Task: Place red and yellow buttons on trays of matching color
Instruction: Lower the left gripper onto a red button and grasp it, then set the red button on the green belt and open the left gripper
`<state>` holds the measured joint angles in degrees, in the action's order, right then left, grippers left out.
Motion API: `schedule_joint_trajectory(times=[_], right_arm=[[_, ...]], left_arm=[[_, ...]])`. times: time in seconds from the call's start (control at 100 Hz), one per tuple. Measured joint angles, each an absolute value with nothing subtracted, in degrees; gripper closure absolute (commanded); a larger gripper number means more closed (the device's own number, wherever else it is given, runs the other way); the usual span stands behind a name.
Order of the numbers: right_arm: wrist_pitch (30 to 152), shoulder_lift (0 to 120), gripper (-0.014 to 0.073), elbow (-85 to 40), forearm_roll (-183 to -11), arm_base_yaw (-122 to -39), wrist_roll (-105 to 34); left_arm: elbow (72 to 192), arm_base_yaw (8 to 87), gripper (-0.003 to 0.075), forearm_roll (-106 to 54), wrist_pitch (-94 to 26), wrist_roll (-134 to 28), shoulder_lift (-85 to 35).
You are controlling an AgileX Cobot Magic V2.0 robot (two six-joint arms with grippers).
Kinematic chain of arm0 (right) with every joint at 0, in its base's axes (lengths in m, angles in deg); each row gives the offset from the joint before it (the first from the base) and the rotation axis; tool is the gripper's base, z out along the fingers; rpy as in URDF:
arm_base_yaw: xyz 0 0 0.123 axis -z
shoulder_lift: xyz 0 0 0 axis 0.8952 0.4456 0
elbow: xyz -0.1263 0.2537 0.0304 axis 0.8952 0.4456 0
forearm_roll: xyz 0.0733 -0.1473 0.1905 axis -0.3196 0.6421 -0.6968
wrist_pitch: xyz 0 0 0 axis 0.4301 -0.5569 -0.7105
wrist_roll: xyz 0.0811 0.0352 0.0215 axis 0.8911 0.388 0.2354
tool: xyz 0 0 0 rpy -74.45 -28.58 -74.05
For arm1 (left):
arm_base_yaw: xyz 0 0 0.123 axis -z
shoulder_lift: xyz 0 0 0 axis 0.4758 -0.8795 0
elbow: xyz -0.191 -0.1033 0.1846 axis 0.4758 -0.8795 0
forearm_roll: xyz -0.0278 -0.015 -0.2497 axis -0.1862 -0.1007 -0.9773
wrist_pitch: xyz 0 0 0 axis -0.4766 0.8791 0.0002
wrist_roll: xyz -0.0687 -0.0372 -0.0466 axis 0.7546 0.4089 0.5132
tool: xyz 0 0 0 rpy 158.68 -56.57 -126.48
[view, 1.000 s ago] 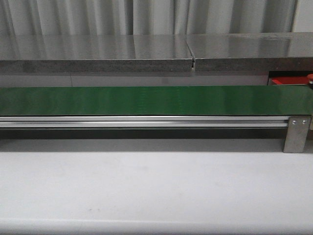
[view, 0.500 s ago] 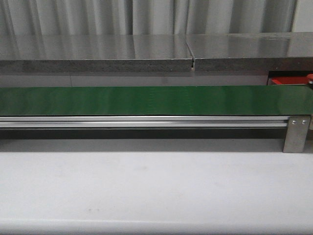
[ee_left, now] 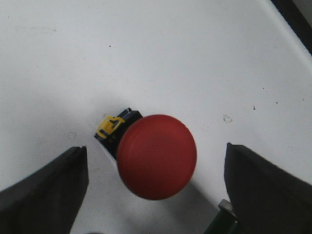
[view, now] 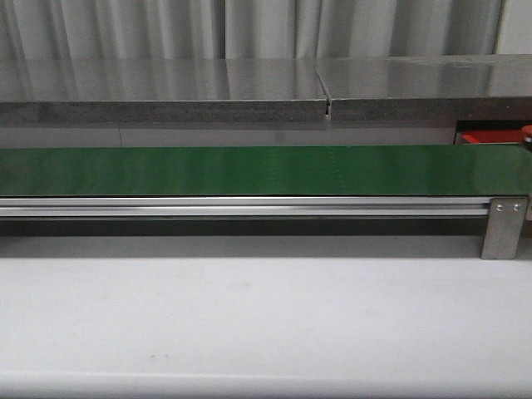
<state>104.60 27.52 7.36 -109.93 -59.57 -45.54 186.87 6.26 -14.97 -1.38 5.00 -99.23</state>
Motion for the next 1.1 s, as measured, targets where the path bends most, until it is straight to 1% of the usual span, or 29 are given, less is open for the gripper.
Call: schedule_joint_trajectory(times=[0.05, 0.1, 0.15, 0.22, 0.29, 0.63, 0.88, 1.1], right_arm=[[104.60, 27.52, 0.0712, 7.36, -109.93, -59.57, -45.54], [104.60, 27.52, 0.0712, 7.36, -109.93, -59.57, -45.54], [104.60, 27.52, 0.0712, 7.36, -109.93, -59.57, -45.54], [104.60, 27.52, 0.0712, 7.36, -109.93, -59.57, -45.54], [104.60, 27.52, 0.0712, 7.36, -109.93, -59.57, -45.54], [104.60, 27.52, 0.0712, 7.36, -109.93, -59.57, -45.54], [104.60, 27.52, 0.0712, 7.36, -109.93, -59.57, -45.57], [104.60, 27.52, 0.0712, 7.36, -109.93, -59.57, -45.57]], left_arm=[[186.87, 6.26, 0.0223, -14.97, -2.04, 5.03, -99.23], [187.09, 6.26, 0.0298, -15.04, -2.58, 5.03, -99.23], [187.21, 6.26, 0.0395, -15.04, -2.84, 5.13, -99.23], [187.27, 6.26, 0.0500, -15.28, -2.93, 5.13, -99.23], [187.27, 6.26, 0.0551, -15.66, -2.93, 5.13, -99.23], [187.33, 6.26, 0.0552, -14.77, -1.41, 5.13, -98.70], [187.33, 6.26, 0.0552, -12.18, 4.97, 2.61, -93.42], [183.36, 6.26, 0.0552, -10.45, 5.02, 2.11, -86.18]])
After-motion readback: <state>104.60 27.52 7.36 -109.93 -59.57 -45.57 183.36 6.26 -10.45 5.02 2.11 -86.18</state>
